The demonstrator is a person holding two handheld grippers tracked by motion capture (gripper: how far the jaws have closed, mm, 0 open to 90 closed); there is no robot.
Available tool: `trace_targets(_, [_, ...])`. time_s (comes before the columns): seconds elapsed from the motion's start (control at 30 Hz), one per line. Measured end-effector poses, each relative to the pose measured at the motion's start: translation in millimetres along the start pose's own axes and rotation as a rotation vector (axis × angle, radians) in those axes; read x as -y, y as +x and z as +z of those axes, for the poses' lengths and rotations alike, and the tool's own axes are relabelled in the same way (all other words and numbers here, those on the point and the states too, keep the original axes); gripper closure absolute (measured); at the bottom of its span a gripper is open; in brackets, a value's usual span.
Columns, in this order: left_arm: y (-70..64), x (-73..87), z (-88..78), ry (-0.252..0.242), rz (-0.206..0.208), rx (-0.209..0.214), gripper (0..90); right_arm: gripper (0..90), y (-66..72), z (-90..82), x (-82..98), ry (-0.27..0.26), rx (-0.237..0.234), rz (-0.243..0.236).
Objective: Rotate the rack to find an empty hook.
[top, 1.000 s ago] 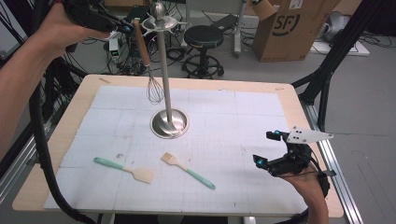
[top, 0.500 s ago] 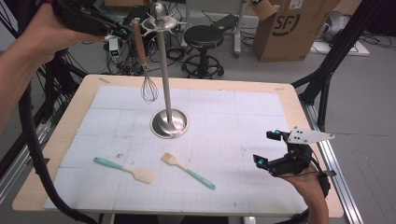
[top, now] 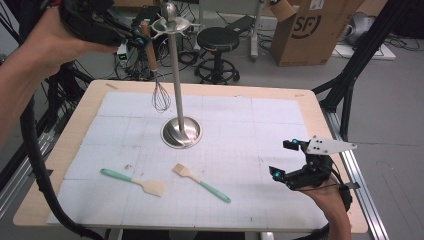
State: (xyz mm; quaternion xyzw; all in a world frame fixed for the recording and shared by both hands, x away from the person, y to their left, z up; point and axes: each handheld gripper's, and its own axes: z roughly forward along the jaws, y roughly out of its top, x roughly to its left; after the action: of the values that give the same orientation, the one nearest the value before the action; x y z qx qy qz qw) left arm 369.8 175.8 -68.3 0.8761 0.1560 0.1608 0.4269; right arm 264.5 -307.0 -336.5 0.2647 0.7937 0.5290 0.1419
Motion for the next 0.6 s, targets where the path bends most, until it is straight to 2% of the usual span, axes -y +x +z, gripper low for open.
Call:
trace_targets(0.2, [-0.4,-3.7,12.7,-0.004,-0.002,0.007,90.0,0.0,1.2,0.9,-0.8,0.002,-0.004,-0.002])
trace_targets(0.37, [5.0,-5.0,25.4,-0.003,-0.012,0.015,90.0,0.0,0.8,0.7,-0.4,0.001,-0.004,0.001])
trace_targets(0.5, [12.3,-4.0,31.6,0.009,-0.022,-0.007,90.0,0.0,-0.6,-0.1,0.7,-0.001,-0.001,0.006])
trace_targets(0.6, [18.9,-2.9,32.6,-0.001,-0.042,-0.016,90.0,0.0,-2.5,-0.3,2.5,0.003,0.002,0.011])
